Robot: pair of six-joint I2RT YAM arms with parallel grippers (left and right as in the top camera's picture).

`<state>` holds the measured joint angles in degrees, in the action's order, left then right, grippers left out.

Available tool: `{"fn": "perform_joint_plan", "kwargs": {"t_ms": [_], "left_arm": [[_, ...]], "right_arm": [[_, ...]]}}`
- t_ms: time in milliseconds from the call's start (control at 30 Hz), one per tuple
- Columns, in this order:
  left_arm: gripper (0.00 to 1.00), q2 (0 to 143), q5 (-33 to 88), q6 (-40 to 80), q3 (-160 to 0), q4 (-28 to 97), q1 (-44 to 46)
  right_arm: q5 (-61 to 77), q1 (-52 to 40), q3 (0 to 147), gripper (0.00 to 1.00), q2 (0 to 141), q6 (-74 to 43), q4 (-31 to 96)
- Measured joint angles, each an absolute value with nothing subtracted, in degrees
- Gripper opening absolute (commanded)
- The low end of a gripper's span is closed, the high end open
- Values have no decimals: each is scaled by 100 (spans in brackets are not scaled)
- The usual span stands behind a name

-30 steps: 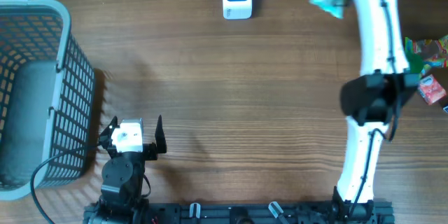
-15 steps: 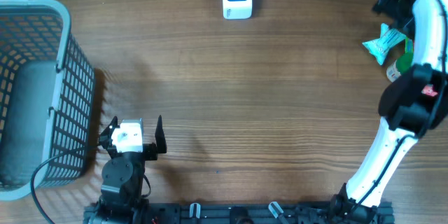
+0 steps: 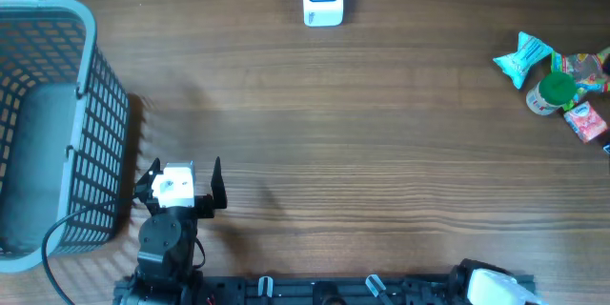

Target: Scan the item barcode

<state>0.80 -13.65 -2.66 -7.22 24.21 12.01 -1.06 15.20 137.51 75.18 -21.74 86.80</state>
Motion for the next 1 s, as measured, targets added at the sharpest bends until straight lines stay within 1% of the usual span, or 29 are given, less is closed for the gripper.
{"fn": "perform_joint_plan", "kwargs": {"t_ms": [100, 167, 233, 333, 400, 433, 467, 500, 533, 567, 600, 667, 733, 833, 967, 1000], "left_arm": [[100, 80, -1365, -266, -722, 2418, 1201], [100, 80, -1365, -268, -722, 2418, 1201], [100, 80, -1365, -266, -722, 2418, 1201], [100, 80, -1365, -268, -722, 2421, 1201], [100, 80, -1365, -266, -722, 2421, 1201], [100, 82, -1365, -266, -722, 2412, 1201], [100, 78, -1365, -268, -722, 2412, 1201], [100, 78, -1367, -266, -722, 2405, 1201], [100, 78, -1363, -266, -722, 2416, 1201], [100, 78, -1367, -268, -722, 2418, 1201], [100, 78, -1367, -268, -722, 2416, 1201], [100, 78, -1365, -266, -722, 2414, 1201], [100, 78, -1365, -266, -722, 2416, 1201], [100, 80, -1365, -266, -722, 2418, 1201], [100, 80, -1367, -266, -722, 2418, 1201], [100, 80, -1365, -268, -722, 2418, 1201]], "right_arm": [[-106, 1518, 13732, 100, 7271, -2176, 8960], [-106, 1518, 13653, 100, 7024, -2237, 8871], [-106, 1518, 13432, 100, 6687, -2290, 8538], [-106, 1518, 12713, 100, 5857, -2272, 7859], [-113, 1492, 11837, 100, 5103, -2198, 7244], [-84, 1291, 10857, 100, 4560, -2132, 6427], [-86, 1063, 9797, 100, 3938, -2093, 5898], [-45, 950, 9146, 100, 3570, -2071, 5426], [12, 884, 8486, 100, 3234, -2067, 4886], [165, 827, 7494, 100, 2674, -2069, 4115], [314, 823, 6779, 100, 2290, -2073, 3732], [609, 814, 5271, 100, 1544, -2071, 2346], [797, 808, 4007, 100, 834, -2078, 1365], [899, 801, 2598, 100, 231, -2095, 370], [851, 799, 1304, 100, 128, -2095, -676], [834, 784, 1092, 100, 117, -2095, -777]]}}
